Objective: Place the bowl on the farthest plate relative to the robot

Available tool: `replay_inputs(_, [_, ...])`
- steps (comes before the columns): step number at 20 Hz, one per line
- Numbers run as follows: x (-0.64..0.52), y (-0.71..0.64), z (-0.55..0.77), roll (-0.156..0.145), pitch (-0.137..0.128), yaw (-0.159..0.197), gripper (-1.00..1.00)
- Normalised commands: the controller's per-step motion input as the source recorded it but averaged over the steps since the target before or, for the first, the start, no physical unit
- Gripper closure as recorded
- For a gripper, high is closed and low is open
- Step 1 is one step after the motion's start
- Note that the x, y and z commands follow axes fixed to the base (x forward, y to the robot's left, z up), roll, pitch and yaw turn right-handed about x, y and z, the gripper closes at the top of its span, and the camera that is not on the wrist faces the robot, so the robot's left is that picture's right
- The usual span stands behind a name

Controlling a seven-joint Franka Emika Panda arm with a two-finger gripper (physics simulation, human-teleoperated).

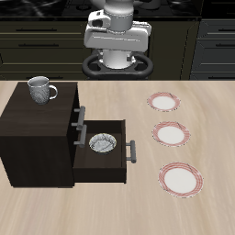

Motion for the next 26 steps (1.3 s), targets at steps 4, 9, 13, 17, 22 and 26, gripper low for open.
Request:
replay_inputs(4, [0.28,0.07,-0.02,-0.005,0.004,-0.019,-1.0])
replay_inputs(9, [0.29,0.08,-0.06,-0.024,0.017,-0.055,-1.0])
replay_inputs(13, [0.27,0.0,0.0,-0.05,-0.02,-0.075,-1.0])
replay_inputs(17, [0.29,0.06,-0.03,-0.015,0.007,-0.087,-1.0])
replay_inputs(22, [0.17,0.07,-0.02,-0.009,-0.02,-0.097,-1.0])
replay_inputs(26, [0.18,0.05,-0.07,0.003,-0.01,-0.097,-1.0])
